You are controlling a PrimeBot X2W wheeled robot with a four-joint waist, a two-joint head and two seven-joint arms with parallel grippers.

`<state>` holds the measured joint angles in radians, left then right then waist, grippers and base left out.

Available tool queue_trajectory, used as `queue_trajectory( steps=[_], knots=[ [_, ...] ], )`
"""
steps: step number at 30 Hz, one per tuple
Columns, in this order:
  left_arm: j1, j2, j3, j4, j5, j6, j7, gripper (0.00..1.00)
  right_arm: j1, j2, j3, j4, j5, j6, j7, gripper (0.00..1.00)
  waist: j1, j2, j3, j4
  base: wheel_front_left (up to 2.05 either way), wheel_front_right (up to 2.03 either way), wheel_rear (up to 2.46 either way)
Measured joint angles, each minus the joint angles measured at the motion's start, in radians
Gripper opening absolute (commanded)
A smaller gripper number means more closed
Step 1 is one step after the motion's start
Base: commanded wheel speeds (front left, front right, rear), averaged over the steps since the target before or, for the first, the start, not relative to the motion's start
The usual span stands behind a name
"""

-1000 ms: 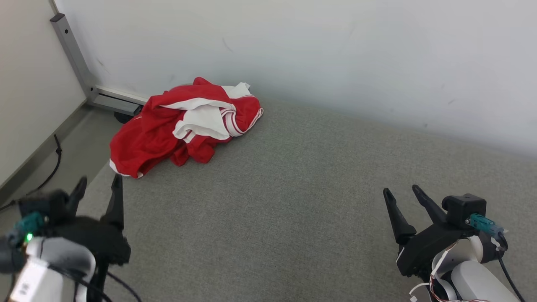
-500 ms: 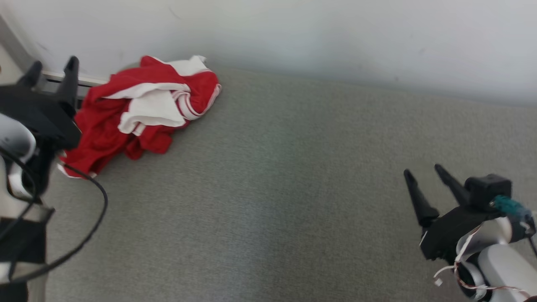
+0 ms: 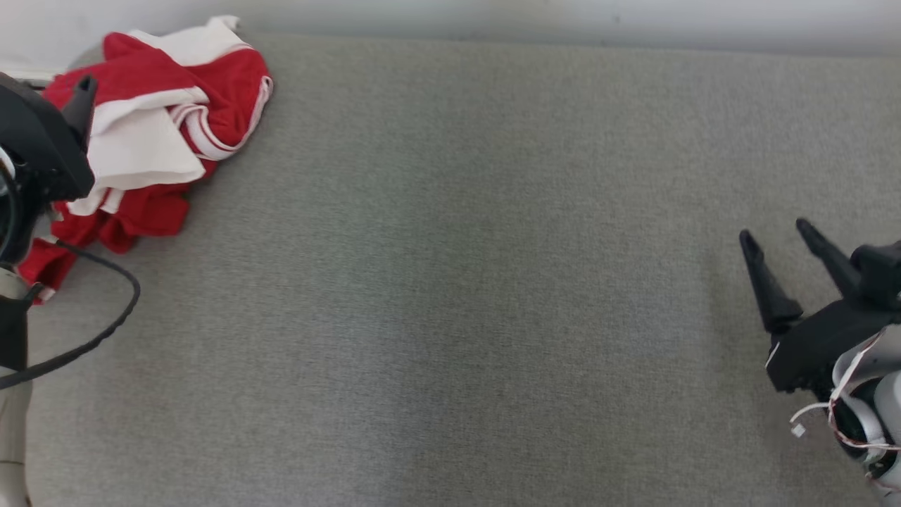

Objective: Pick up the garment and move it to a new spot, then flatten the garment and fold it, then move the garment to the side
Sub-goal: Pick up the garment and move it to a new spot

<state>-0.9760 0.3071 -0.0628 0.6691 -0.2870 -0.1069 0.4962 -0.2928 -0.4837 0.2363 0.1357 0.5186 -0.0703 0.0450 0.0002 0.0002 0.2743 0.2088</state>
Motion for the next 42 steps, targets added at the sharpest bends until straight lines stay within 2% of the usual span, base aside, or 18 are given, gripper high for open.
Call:
queue_trajectory(
  steps=[12,19,20,21,29,33,42],
  knots=[
    [-0.041,0.029,-0.053,0.180,0.070,0.005,0.076,1.00,0.001,-0.042,-0.040,-0.056,0.001,-0.002,0.023,1.00,-0.0002,0.0000,0.087,-0.039,0.00,0.00,0.00],
    [-0.050,0.013,-0.065,0.254,0.086,0.036,0.068,1.00,0.002,-0.049,-0.044,-0.084,0.001,-0.009,0.041,1.00,-0.0002,0.0000,0.117,-0.033,0.00,0.00,0.00],
    [-0.054,0.007,-0.061,0.262,0.085,0.044,0.065,0.45,0.002,-0.050,-0.046,-0.088,0.002,-0.009,0.044,1.00,-0.0002,0.0000,0.121,-0.033,0.00,0.00,0.00],
    [-0.056,0.006,-0.067,0.267,0.088,0.046,0.064,0.00,0.002,-0.050,-0.048,-0.094,0.002,-0.009,0.045,1.00,-0.0001,0.0000,0.125,-0.032,0.00,0.00,0.00],
    [-0.091,-0.027,-0.076,0.318,0.089,0.054,0.029,0.00,0.017,-0.064,-0.062,-0.106,0.005,-0.013,0.060,1.00,-0.0001,0.0000,0.144,-0.019,0.00,0.00,0.00],
    [-0.124,-0.024,-0.086,0.323,0.099,0.052,-0.010,0.00,0.015,-0.058,-0.055,-0.098,0.008,-0.013,0.061,1.00,-0.0001,0.0000,0.137,-0.012,0.00,0.00,0.00],
    [-0.243,-0.065,-0.094,0.308,0.087,0.009,-0.115,0.00,-0.003,-0.003,-0.033,-0.025,0.026,-0.013,0.050,1.00,-0.0003,-0.0001,0.080,-0.006,0.00,0.00,0.00]
  ],
)
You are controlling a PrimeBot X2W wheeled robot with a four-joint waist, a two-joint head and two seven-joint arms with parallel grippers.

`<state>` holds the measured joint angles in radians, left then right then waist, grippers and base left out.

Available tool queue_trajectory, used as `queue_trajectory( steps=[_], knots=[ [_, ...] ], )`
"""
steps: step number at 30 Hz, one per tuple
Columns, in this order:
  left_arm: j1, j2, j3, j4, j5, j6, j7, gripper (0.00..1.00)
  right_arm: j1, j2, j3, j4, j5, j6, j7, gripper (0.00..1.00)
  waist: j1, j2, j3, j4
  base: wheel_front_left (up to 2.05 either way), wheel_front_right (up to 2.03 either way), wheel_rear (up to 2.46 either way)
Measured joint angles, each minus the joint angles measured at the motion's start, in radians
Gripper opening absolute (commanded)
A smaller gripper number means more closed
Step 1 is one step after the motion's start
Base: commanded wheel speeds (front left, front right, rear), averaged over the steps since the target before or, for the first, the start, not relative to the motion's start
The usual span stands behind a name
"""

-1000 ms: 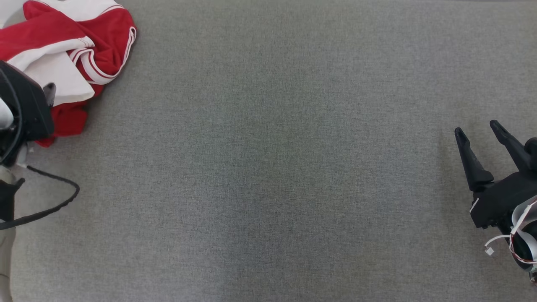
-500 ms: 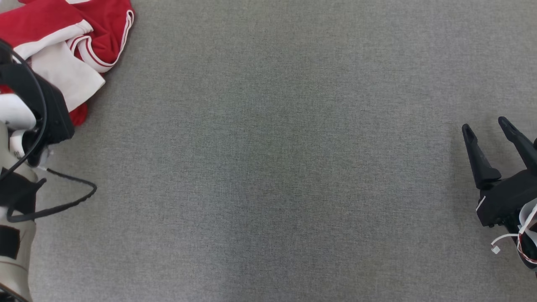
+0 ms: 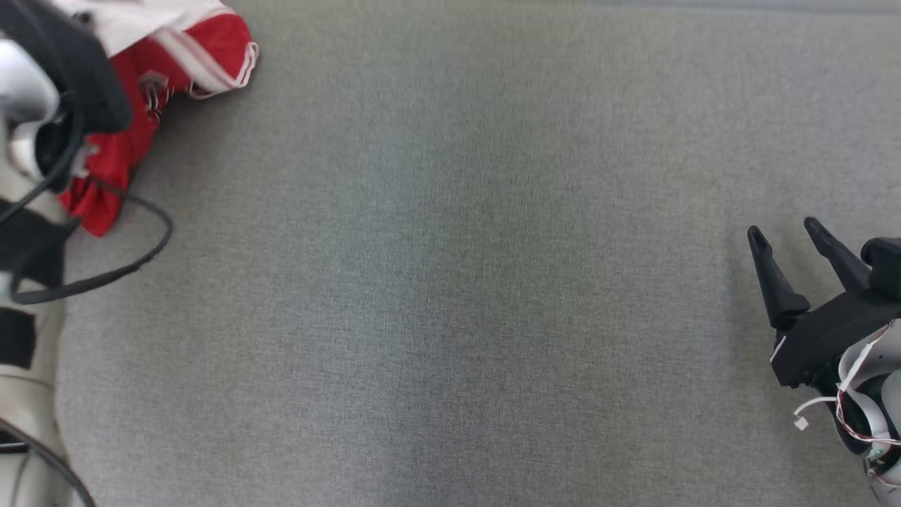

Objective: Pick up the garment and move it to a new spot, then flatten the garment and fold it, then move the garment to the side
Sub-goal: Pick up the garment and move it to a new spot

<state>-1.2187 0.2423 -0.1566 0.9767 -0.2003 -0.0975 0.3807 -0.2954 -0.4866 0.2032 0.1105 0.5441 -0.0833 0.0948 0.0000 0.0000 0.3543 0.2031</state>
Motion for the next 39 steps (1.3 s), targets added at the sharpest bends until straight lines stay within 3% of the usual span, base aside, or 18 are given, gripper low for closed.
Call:
queue_trajectory(
  steps=[15,20,30,39],
  knots=[
    [-0.028,-0.155,-0.116,-0.096,-0.046,-0.027,-0.120,0.00,0.000,0.101,0.024,0.143,0.042,0.006,-0.053,1.00,-0.0001,-0.0001,-0.150,-0.031,0.00,0.00,0.00],
    [0.007,-0.202,-0.244,-0.214,-0.145,-0.027,-0.135,0.00,0.004,0.122,0.025,0.167,0.051,0.009,-0.073,1.00,-0.0002,-0.0001,-0.193,-0.059,0.00,0.00,0.00],
    [0.226,-0.212,-0.481,-0.465,-0.384,-0.027,-0.137,0.00,0.007,0.147,0.031,0.224,0.054,0.014,-0.106,1.00,-0.0002,-0.0001,-0.257,-0.131,0.00,0.00,0.00],
    [0.524,-0.201,-0.632,-0.648,-0.557,-0.026,-0.158,0.00,0.045,0.152,0.035,0.239,0.055,0.022,-0.127,1.00,-0.0001,-0.0002,-0.310,-0.186,0.00,0.00,0.00]
  ],
)
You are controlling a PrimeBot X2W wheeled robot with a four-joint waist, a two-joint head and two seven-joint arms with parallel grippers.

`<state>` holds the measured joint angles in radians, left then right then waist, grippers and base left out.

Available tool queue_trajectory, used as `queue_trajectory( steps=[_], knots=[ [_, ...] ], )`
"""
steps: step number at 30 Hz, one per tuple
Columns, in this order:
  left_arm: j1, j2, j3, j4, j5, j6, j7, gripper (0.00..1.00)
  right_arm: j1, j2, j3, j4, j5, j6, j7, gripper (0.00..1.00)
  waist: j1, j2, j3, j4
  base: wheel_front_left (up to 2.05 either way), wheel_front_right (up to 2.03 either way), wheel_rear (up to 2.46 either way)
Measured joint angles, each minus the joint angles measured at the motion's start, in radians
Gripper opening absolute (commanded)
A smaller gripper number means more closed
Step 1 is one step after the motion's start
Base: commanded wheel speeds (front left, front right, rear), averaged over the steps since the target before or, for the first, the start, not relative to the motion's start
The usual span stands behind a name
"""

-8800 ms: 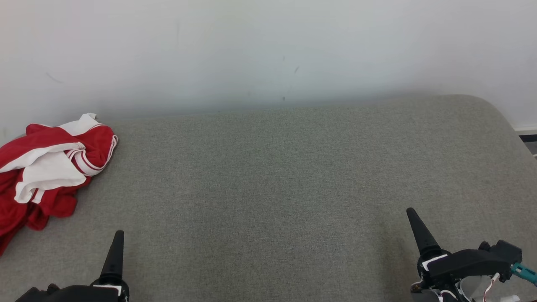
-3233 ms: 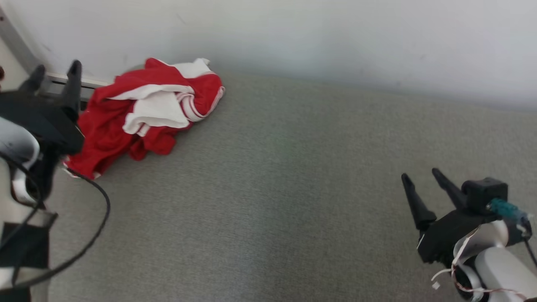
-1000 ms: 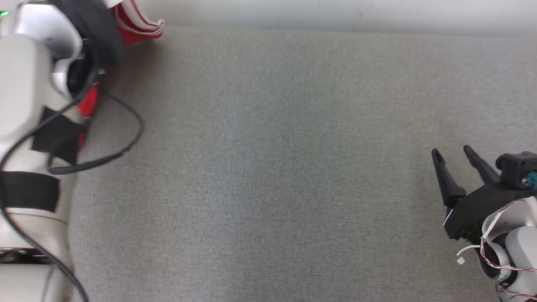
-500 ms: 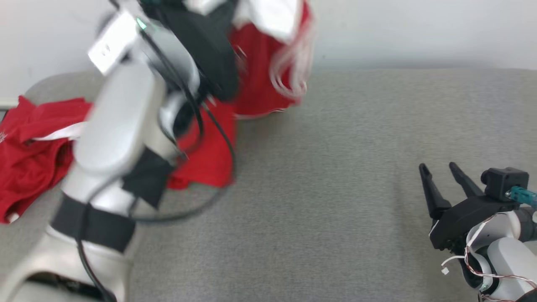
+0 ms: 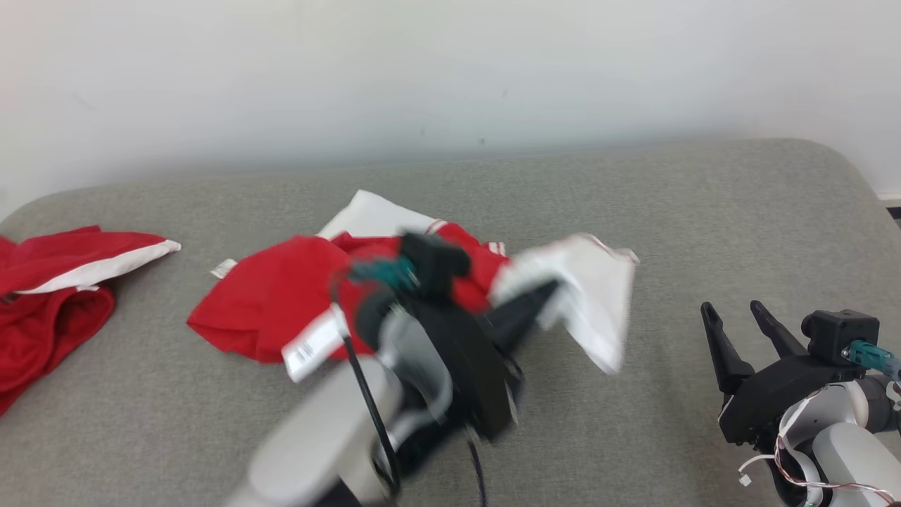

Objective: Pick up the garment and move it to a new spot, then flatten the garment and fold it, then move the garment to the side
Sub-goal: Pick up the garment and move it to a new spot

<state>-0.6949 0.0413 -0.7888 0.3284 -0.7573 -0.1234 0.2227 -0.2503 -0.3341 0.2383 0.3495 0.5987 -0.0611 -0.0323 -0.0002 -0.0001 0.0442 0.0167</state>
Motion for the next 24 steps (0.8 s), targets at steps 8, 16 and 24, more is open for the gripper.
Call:
queue_trajectory(
  steps=[8,16,24],
  knots=[
    [0.102,0.002,-0.237,-0.058,-0.160,0.121,-0.089,0.00,-0.019,0.002,0.021,-0.017,-0.001,0.013,0.000,1.00,0.0001,0.0001,0.006,-0.044,0.00,0.00,0.00],
    [0.163,0.011,-0.351,0.086,-0.278,0.209,-0.172,0.00,-0.074,0.020,0.050,-0.019,-0.010,0.026,0.003,1.00,0.0002,0.0001,0.034,-0.095,0.00,0.00,0.00],
    [0.109,0.009,-0.430,0.091,-0.378,0.220,-0.213,1.00,-0.087,0.020,0.041,0.012,-0.011,0.027,-0.003,1.00,0.0003,0.0002,0.051,-0.124,0.00,0.00,0.00]
  ],
)
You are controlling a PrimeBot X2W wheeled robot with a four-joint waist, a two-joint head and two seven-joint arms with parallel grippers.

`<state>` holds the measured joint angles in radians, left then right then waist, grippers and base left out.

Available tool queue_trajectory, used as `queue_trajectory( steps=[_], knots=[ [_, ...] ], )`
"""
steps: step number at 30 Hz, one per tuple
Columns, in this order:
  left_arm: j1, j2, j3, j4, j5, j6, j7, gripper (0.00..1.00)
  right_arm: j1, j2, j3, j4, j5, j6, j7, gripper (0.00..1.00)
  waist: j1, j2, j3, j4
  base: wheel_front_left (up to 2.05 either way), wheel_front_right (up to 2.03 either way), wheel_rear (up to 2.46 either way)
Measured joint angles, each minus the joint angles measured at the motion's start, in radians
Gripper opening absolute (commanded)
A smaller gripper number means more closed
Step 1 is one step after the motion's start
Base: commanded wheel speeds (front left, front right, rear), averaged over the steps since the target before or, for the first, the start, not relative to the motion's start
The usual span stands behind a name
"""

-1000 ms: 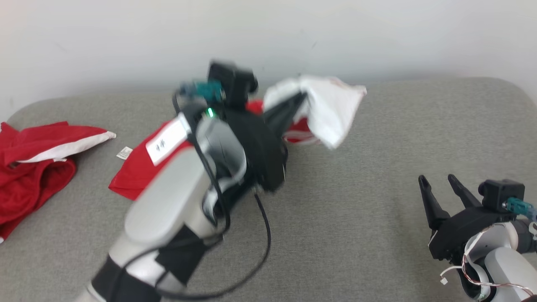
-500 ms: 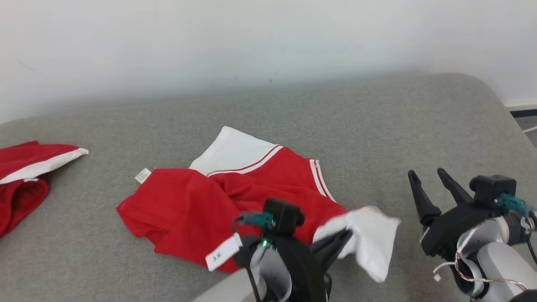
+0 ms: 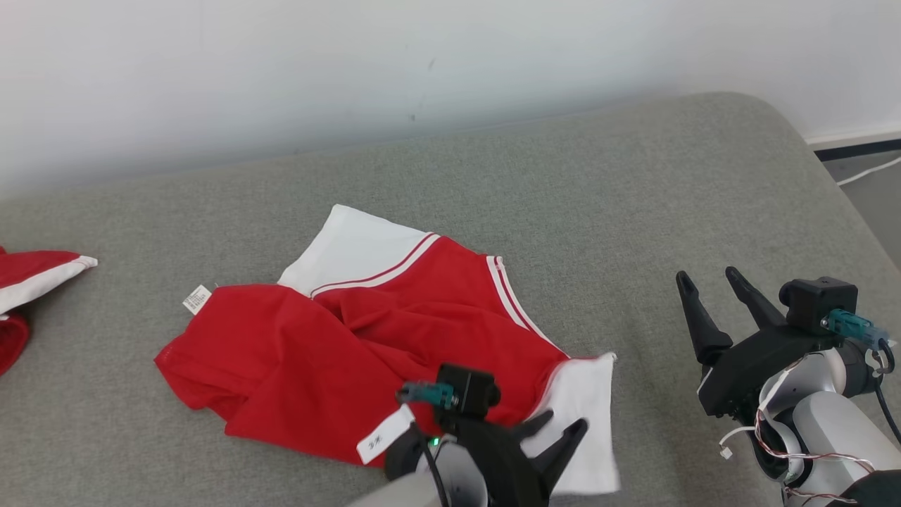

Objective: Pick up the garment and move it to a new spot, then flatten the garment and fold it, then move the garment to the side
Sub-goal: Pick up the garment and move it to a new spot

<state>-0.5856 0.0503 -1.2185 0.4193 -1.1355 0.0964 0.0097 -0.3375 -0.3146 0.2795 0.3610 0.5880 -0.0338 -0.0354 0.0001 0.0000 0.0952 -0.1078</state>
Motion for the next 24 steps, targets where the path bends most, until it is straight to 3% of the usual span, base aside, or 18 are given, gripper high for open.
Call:
queue_trajectory(
  steps=[4,8,12,18,24],
  knots=[
    [-0.080,-0.001,-0.016,0.001,0.002,0.000,-0.002,1.00,0.003,0.002,-0.007,0.015,0.001,0.000,-0.010,1.00,0.0000,0.0000,-0.012,0.012,0.00,0.00,0.00],
    [-0.099,-0.002,0.035,0.003,-0.009,0.000,-0.048,1.00,0.022,0.008,-0.010,0.026,0.002,0.000,-0.019,1.00,-0.0001,0.0000,-0.030,0.032,0.00,0.00,0.00],
    [-0.112,-0.006,0.072,0.109,0.018,0.003,-0.078,1.00,0.057,0.014,-0.011,0.034,0.010,-0.001,-0.028,1.00,0.0000,0.0000,-0.047,0.057,0.00,0.00,0.00],
    [-0.088,0.111,0.067,0.200,0.080,0.019,-0.114,1.00,0.069,0.028,-0.009,0.038,0.012,-0.001,-0.037,1.00,-0.0001,0.0000,-0.068,0.091,0.00,0.00,0.00],
    [-0.041,0.182,0.055,0.246,0.127,0.027,-0.144,1.00,0.098,0.025,-0.014,0.048,0.018,-0.001,-0.045,1.00,-0.0001,0.0000,-0.086,0.112,0.00,0.00,0.00]
  ],
)
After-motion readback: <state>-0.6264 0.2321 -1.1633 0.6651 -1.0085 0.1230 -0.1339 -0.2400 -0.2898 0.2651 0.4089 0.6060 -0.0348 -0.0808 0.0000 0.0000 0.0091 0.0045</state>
